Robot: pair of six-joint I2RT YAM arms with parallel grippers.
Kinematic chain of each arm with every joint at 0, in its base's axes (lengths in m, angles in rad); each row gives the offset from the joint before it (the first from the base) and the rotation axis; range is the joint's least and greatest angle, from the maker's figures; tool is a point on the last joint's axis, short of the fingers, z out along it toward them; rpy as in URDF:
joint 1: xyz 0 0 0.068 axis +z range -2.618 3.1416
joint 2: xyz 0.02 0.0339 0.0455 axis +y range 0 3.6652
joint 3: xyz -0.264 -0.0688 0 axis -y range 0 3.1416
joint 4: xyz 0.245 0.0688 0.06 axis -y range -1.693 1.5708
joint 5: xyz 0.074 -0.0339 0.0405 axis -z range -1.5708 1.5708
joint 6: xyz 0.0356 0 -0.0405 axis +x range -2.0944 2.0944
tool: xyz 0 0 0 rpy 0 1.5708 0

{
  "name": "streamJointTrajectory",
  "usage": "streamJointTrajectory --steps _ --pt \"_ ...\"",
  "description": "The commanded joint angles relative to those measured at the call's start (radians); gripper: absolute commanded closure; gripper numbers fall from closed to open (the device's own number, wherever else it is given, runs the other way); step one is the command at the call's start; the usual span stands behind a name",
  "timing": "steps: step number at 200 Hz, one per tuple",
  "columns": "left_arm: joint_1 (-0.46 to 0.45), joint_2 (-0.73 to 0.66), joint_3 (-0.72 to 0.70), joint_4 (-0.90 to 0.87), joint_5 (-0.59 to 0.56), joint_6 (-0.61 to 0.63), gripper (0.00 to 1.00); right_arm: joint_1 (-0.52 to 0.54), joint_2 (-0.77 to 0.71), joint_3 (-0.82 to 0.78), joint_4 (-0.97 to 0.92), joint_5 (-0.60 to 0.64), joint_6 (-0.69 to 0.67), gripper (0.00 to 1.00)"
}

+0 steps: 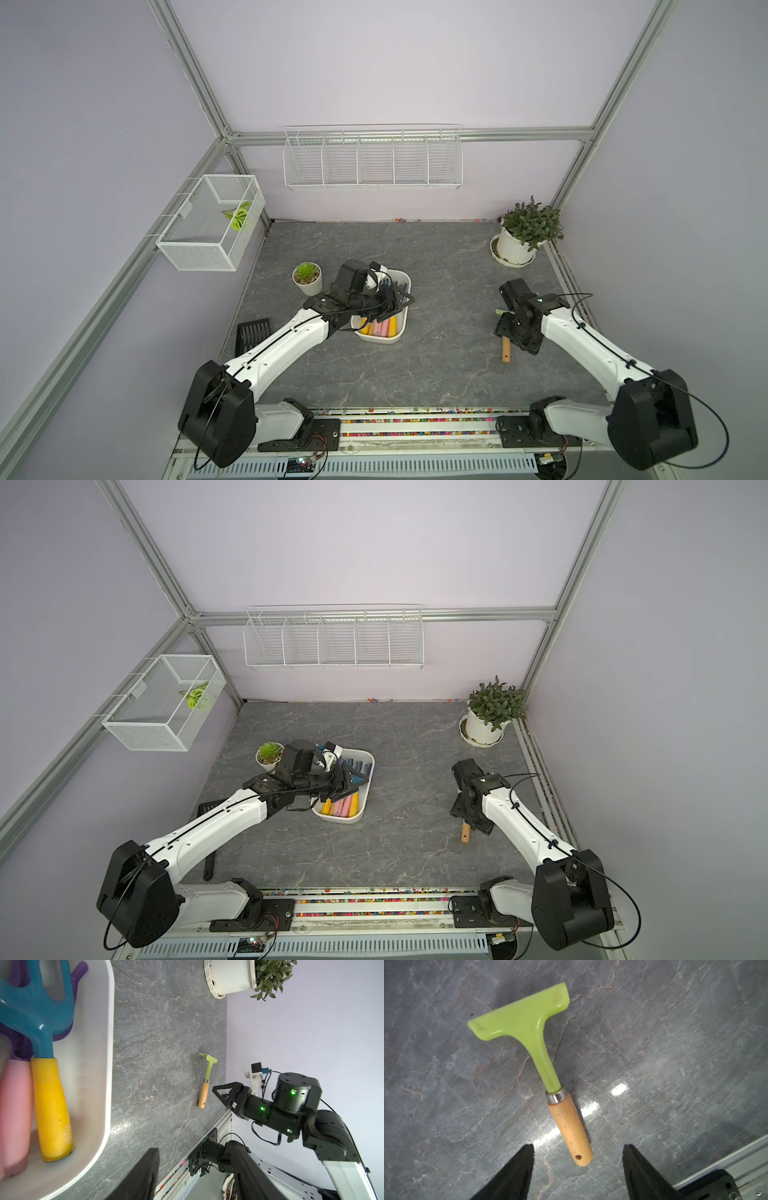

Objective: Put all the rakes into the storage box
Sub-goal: Pick up the rake at the center of the board.

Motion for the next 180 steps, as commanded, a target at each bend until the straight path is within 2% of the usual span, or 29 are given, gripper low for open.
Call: streamJointTrajectory --steps 1,42,91,180 --pt "-0.003 -0.059 -0.001 -0.026 -0.012 0.017 0.39 -0.013 0.043 -0.016 0.07 -0.048 -0.056 0.3" --pt "-0.003 -0.106 -0.041 -0.038 -0.026 0.006 0.38 -0.016 0.117 -0.006 0.089 -0.038 -0.105 0.32" --pt "-0.003 -0.09 -0.02 -0.051 -0.021 0.014 0.39 -0.024 0.164 -0.019 0.123 -0.026 -0.126 0.33" --pt "-0.003 -0.073 0.008 -0.08 -0.012 0.027 0.39 -0.025 0.199 -0.033 0.173 -0.04 -0.133 0.59"
